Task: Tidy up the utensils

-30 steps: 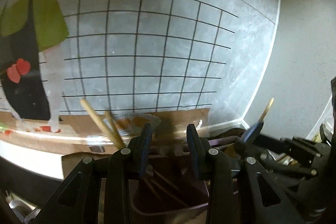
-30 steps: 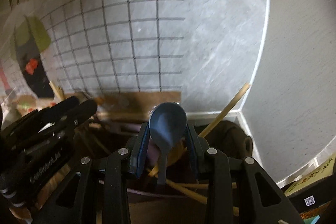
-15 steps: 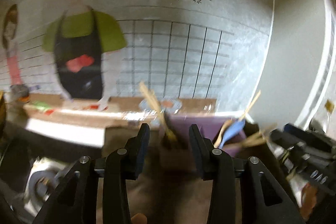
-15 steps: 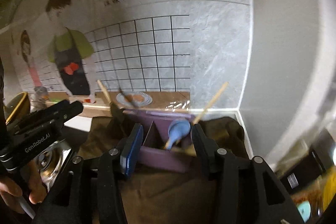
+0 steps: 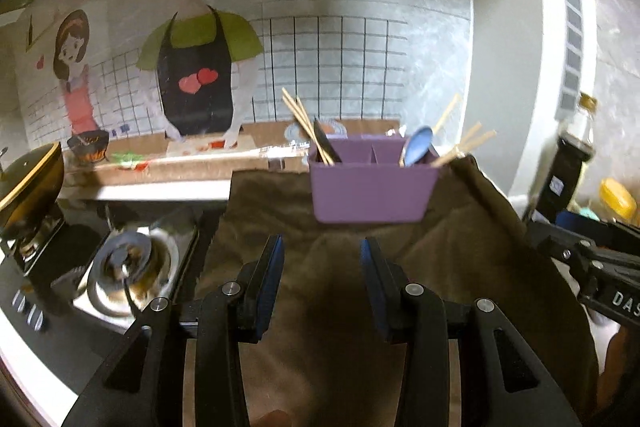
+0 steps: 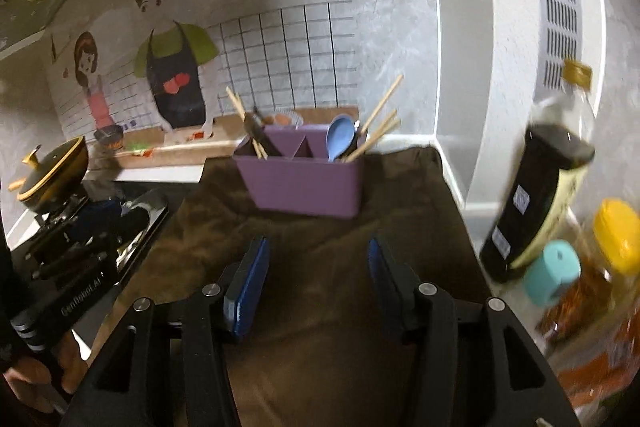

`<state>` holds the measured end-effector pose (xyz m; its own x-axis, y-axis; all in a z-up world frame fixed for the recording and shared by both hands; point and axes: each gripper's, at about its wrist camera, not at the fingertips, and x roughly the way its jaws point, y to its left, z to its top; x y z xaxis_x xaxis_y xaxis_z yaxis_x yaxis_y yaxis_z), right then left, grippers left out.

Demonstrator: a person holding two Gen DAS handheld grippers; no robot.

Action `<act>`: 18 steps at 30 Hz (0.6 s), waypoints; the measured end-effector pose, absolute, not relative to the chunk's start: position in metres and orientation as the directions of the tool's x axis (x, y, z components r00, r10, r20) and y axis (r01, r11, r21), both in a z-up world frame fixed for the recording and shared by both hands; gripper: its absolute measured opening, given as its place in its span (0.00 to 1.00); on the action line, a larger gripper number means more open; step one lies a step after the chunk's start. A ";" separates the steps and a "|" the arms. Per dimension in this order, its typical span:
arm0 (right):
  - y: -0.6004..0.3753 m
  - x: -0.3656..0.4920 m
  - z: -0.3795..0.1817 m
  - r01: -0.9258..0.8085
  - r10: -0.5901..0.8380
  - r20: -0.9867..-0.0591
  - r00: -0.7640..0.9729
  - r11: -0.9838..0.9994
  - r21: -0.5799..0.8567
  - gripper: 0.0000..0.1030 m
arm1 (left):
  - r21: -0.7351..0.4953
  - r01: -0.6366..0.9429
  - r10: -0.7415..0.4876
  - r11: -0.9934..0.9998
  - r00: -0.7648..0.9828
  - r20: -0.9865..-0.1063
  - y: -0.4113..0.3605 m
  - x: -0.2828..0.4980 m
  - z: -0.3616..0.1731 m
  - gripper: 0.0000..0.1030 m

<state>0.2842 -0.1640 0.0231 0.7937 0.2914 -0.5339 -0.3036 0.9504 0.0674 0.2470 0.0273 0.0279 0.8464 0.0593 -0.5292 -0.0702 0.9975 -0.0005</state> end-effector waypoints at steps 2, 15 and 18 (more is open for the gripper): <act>-0.165 0.273 0.019 -0.289 0.266 -0.522 0.811 0.957 0.039 0.48 | -0.003 -0.065 0.053 0.998 0.839 -0.542 0.024 0.239 0.024 0.40; -0.163 0.246 0.003 -0.268 0.229 -0.513 0.827 0.963 -0.003 0.48 | -0.029 -0.059 0.030 0.998 0.808 -0.588 0.017 0.215 0.012 0.40; -0.161 0.244 0.003 -0.268 0.226 -0.509 0.831 0.963 -0.009 0.48 | -0.029 -0.061 0.033 0.998 0.814 -0.580 0.017 0.213 0.014 0.40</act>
